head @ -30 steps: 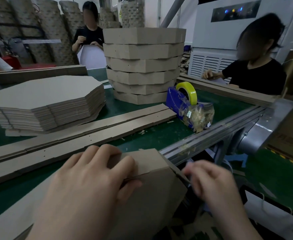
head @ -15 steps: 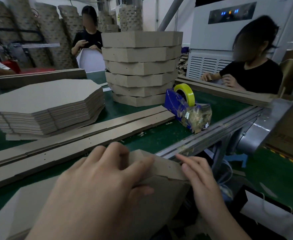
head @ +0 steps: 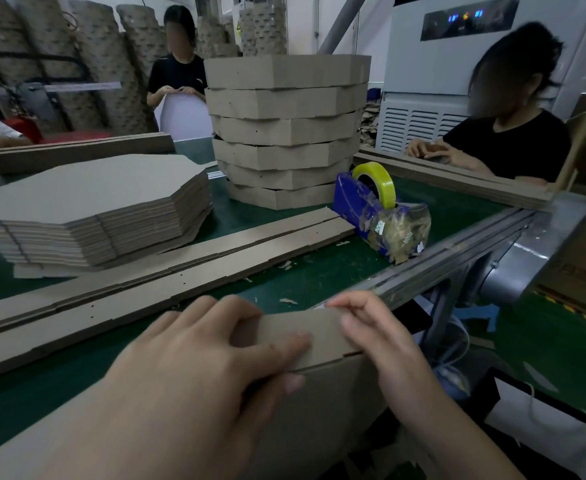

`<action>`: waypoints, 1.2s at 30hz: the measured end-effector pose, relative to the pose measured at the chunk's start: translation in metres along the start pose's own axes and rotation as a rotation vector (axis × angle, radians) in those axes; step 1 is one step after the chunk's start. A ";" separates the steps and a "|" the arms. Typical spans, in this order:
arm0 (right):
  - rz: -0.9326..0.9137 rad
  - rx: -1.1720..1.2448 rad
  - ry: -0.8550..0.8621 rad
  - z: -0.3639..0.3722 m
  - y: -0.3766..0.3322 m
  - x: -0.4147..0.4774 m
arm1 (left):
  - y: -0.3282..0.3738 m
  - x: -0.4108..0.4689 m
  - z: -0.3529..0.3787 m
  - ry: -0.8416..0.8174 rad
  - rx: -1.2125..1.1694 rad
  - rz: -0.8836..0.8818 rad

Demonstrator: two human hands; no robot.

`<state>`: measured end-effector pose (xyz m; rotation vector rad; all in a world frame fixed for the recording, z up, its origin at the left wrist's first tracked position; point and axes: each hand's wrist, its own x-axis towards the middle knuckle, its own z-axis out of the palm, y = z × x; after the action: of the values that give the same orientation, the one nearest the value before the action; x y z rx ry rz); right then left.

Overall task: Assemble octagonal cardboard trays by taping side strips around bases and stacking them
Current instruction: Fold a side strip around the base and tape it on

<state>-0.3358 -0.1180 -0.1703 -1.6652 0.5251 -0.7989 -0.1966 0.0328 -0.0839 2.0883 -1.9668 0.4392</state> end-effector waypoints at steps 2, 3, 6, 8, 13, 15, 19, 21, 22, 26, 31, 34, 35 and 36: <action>0.053 0.060 0.015 -0.006 -0.003 0.004 | 0.000 0.000 0.001 0.001 -0.041 -0.005; 0.067 0.100 0.012 -0.008 -0.003 0.005 | -0.001 0.000 0.002 0.014 -0.054 -0.002; 0.082 0.179 0.004 -0.007 -0.003 0.008 | -0.002 0.000 0.004 0.057 -0.069 0.006; 0.074 0.176 -0.002 -0.005 -0.004 0.009 | -0.003 -0.002 0.004 0.075 -0.085 0.011; 0.024 0.095 -0.056 0.000 -0.006 0.009 | -0.006 -0.003 0.008 0.132 -0.053 0.034; 0.011 0.074 -0.053 0.001 -0.006 0.008 | -0.005 0.000 0.011 0.140 -0.015 0.069; 0.032 0.012 -0.134 -0.002 -0.008 0.009 | -0.004 0.006 0.018 0.161 0.017 0.078; -0.024 -0.094 -0.117 -0.013 -0.011 0.019 | -0.008 0.006 0.022 0.188 0.007 0.084; -0.069 -0.144 -0.035 -0.024 -0.013 0.029 | -0.010 0.006 0.023 0.200 0.005 0.086; -0.051 -0.395 0.601 -0.102 -0.020 0.110 | -0.016 0.008 0.026 0.226 0.010 0.099; 0.428 -0.584 0.437 -0.173 0.001 0.185 | -0.016 0.010 0.028 0.221 0.004 0.126; 0.516 -0.379 0.367 -0.179 0.003 0.195 | -0.016 0.010 0.027 0.212 0.003 0.119; 0.529 -0.351 0.364 -0.180 0.002 0.196 | -0.016 0.010 0.026 0.212 0.001 0.114; 0.546 -0.323 0.373 -0.179 -0.001 0.197 | -0.015 0.010 0.026 0.212 -0.001 0.110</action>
<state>-0.3375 -0.3758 -0.1052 -1.5451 1.3633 -0.6341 -0.1792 0.0148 -0.1038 1.8529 -1.9608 0.6518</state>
